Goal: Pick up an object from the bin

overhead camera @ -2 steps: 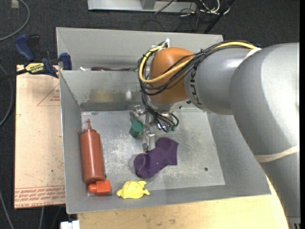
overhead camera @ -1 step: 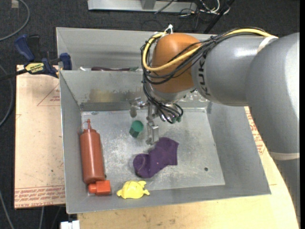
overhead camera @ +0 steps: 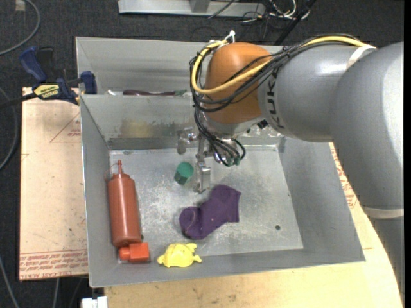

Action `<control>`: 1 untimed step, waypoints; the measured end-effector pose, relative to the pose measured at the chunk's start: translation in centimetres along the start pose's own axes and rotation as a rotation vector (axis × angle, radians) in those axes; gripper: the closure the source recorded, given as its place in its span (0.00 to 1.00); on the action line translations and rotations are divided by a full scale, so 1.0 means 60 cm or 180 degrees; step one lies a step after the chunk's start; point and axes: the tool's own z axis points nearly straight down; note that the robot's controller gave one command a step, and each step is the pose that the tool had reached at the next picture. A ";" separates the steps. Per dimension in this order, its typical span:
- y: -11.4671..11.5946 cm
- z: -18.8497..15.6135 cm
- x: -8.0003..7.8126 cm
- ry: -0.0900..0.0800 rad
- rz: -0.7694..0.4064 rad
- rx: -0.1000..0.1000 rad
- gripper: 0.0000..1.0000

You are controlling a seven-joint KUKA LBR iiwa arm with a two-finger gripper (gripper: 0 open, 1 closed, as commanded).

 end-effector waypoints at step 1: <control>0.005 0.076 -0.006 0.0003 -0.0721 -0.0007 1.00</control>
Offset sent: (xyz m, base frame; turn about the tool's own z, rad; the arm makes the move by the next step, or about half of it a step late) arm 0.0000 0.0000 0.0000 0.0000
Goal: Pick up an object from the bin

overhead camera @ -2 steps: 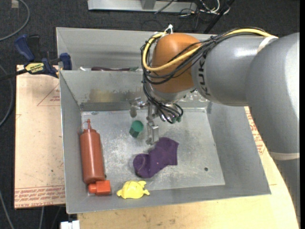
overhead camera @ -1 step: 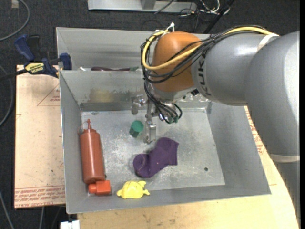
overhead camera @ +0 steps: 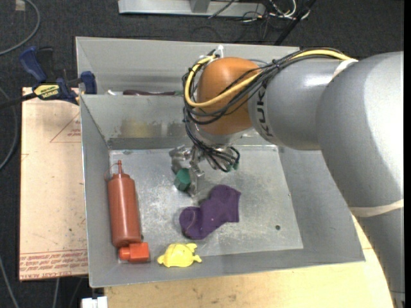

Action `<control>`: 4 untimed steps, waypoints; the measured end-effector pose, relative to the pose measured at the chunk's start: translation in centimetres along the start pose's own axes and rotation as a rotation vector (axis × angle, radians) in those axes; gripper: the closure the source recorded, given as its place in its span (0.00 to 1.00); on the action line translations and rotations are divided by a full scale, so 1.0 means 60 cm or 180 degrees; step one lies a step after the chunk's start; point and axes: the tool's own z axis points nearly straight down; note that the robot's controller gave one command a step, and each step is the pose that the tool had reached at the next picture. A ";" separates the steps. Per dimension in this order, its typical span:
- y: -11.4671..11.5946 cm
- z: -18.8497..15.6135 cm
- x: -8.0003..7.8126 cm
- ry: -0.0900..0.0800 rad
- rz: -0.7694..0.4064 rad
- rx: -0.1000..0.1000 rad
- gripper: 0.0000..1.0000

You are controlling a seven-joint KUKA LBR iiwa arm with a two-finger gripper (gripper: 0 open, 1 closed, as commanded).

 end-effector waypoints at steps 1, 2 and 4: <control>0.000 0.000 0.000 0.0000 0.0001 0.0000 1.00; 0.000 -0.004 0.000 -0.0002 0.0002 -0.0001 1.00; 0.001 -0.025 0.002 0.0008 0.0004 -0.0005 1.00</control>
Offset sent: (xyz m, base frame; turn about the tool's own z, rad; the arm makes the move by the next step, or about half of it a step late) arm 0.0000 0.0000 0.0180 0.0000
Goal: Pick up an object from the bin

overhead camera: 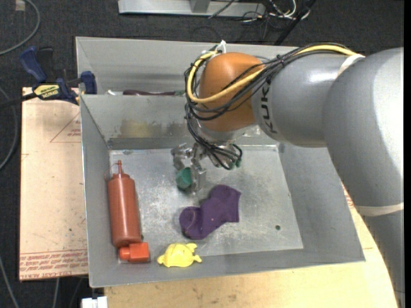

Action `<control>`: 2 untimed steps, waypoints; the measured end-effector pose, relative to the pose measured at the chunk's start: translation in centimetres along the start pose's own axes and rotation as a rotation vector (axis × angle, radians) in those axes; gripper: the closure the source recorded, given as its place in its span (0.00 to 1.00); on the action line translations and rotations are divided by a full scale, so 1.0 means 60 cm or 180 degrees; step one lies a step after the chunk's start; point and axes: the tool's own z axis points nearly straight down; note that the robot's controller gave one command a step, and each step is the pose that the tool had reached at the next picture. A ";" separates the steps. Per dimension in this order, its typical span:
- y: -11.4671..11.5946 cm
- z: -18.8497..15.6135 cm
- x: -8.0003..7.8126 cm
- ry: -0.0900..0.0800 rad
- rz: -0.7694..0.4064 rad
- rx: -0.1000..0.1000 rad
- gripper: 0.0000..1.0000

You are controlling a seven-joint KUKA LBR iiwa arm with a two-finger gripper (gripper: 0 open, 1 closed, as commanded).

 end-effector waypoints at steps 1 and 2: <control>0.000 -0.022 0.000 0.0001 -0.0001 0.0000 1.00; 0.000 -0.042 -0.002 -0.0015 0.0001 0.0003 1.00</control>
Offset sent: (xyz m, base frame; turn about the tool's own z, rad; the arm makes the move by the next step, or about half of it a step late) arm 0.0000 0.0000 0.0313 0.0000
